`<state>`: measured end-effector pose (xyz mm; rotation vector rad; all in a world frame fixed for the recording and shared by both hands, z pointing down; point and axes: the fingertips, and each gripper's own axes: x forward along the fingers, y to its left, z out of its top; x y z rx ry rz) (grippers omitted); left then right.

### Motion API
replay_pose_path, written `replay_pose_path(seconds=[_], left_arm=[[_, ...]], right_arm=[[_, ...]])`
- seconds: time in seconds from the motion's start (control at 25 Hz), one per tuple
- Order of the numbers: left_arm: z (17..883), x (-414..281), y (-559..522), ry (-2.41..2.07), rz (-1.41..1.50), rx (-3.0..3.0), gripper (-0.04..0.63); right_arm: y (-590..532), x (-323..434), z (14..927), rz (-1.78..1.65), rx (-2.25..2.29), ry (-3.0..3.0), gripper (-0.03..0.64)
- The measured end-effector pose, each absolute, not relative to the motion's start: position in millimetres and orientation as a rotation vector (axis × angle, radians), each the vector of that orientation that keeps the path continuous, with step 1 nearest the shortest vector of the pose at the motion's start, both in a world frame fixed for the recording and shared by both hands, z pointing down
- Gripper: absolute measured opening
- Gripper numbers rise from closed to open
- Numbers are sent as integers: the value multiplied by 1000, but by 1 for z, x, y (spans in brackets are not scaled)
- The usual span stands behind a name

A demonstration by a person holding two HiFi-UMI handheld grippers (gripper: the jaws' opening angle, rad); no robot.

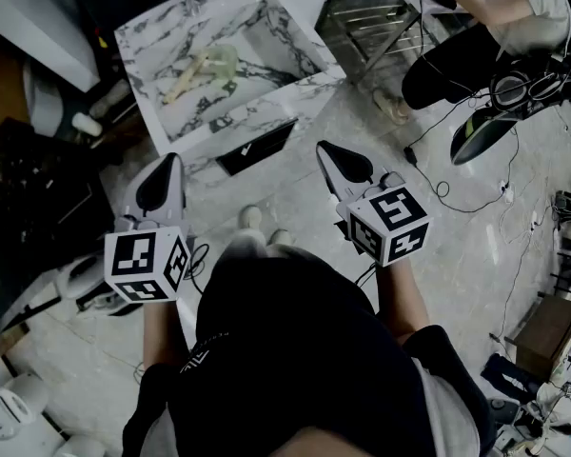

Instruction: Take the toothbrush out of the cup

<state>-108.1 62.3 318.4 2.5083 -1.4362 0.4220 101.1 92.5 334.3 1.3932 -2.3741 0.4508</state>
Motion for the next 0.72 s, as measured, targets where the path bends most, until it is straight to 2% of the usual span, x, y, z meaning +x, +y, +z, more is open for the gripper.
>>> replay_pose_path(seconds=[0.6,0.72], left_arm=[[345,-103,46,-1376,611,2522,20],[347,-102,39,-1343,612,2542,55]], right_arm=[[80,88,345,461,1350,-2363,3],[73,84,346,458,1357,-2350,3]])
